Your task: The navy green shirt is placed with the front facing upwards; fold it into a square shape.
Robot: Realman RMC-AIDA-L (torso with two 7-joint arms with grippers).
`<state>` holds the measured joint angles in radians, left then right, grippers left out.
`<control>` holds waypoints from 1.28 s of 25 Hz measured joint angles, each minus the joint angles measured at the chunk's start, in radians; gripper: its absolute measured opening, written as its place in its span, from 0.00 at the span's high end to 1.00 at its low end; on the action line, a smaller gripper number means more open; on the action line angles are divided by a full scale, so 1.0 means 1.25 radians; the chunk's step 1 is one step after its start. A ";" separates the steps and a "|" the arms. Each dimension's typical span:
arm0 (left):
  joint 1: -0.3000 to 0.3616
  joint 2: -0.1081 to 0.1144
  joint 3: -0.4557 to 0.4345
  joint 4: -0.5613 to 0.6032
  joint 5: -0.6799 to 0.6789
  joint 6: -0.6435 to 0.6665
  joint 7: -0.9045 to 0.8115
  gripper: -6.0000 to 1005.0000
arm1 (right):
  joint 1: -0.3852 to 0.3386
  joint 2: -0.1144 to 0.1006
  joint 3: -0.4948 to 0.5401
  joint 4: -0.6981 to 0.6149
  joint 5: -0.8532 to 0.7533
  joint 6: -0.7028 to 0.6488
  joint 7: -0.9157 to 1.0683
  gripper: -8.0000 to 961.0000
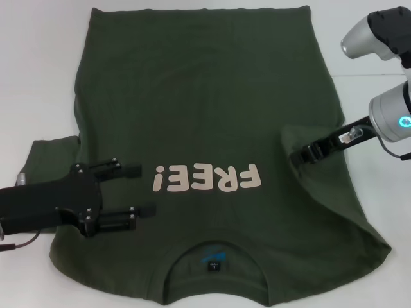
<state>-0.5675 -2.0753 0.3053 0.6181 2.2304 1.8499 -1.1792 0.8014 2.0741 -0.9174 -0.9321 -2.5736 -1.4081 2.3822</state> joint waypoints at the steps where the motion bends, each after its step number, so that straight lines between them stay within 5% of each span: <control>1: 0.000 0.000 0.000 0.000 0.000 0.000 0.000 0.20 | 0.001 0.000 0.000 0.004 0.000 0.003 0.000 0.95; 15: 0.001 -0.002 0.000 0.000 0.000 0.000 0.001 0.20 | 0.042 -0.002 0.000 0.084 -0.010 0.034 0.013 0.95; 24: 0.004 -0.004 0.000 -0.001 0.000 -0.006 0.001 0.20 | 0.039 -0.017 0.022 0.082 0.023 0.040 -0.010 0.57; 32: 0.002 -0.005 0.001 -0.001 -0.012 -0.009 -0.005 0.20 | -0.004 -0.033 0.096 0.081 0.167 0.041 -0.192 0.22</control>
<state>-0.5655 -2.0817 0.3068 0.6166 2.2156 1.8391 -1.1860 0.7969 2.0329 -0.7974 -0.8314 -2.3646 -1.3570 2.1416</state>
